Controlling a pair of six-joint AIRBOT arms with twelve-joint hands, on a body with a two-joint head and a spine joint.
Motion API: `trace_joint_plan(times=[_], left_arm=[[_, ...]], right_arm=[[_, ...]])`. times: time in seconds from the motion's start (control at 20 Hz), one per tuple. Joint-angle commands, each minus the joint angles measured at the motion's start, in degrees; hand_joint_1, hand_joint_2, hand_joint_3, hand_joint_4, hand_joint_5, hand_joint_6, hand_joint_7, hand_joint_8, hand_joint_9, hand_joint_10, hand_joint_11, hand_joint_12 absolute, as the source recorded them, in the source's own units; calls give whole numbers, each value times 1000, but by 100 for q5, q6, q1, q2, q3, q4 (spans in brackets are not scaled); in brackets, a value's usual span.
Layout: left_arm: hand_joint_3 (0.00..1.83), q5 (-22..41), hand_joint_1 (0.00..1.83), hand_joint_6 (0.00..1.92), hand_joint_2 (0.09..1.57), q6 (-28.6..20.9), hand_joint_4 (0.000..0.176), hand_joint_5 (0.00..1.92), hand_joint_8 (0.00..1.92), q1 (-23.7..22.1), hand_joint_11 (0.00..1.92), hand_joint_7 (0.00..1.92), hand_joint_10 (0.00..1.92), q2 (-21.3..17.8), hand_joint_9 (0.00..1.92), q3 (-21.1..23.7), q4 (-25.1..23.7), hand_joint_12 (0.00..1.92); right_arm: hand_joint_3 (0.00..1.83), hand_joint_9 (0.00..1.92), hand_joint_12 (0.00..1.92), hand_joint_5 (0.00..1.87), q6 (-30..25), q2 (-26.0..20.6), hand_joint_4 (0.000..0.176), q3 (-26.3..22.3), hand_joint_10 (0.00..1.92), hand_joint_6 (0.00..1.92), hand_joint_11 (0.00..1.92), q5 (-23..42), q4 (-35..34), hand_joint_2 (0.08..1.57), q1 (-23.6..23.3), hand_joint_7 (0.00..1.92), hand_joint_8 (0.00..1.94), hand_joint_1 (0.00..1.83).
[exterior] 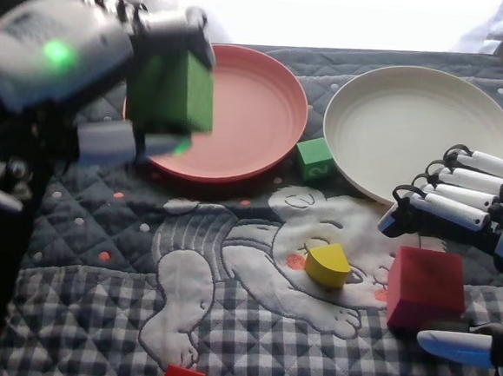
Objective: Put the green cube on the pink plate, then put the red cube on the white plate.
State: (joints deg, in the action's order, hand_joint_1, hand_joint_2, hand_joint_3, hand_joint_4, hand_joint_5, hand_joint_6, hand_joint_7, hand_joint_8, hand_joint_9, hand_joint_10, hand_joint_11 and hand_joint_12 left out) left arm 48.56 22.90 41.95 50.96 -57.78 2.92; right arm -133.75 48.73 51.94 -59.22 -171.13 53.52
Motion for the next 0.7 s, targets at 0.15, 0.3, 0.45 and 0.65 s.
trace_joint_plan(times=[0.15, 0.3, 0.45, 0.65], left_arm=[[0, 45, 1126, 1469, 1317, -10, 0, 541, 1563, -464, 459, 719, 1398, 323, 579, -467, 146, 1841], [0, -692, 1084, 1570, 1343, -10, 0, 633, 1582, -856, 299, 545, 1347, 682, 456, -886, 209, 1897], [0, -1228, 1165, 1385, 1273, -10, 0, 607, 1448, -1076, 604, 809, 1340, 1048, 747, -1269, 559, 1782], [2, -1676, 1145, 1392, 1282, -10, 0, 610, 1503, -1067, 585, 772, 1371, 1461, 711, -1759, 1030, 1763]], right_arm=[[251, 145, 1650, 47, -50, 10, 0, 28, 1199, 1076, 0, -709, -128, 1008, -15, 244, 1037, 316], [264, 95, 1711, 19, -50, 42, 0, 49, 1254, 1100, 0, -709, -127, 997, -13, 192, 1087, 322], [296, 98, 1763, 44, -50, 61, 0, 67, 1338, 1101, 0, -709, -127, 1003, -13, 179, 1173, 305], [354, 85, 1770, 59, -50, 82, 0, 81, 1411, 1146, 0, -710, -127, 977, -13, 141, 1257, 384]])
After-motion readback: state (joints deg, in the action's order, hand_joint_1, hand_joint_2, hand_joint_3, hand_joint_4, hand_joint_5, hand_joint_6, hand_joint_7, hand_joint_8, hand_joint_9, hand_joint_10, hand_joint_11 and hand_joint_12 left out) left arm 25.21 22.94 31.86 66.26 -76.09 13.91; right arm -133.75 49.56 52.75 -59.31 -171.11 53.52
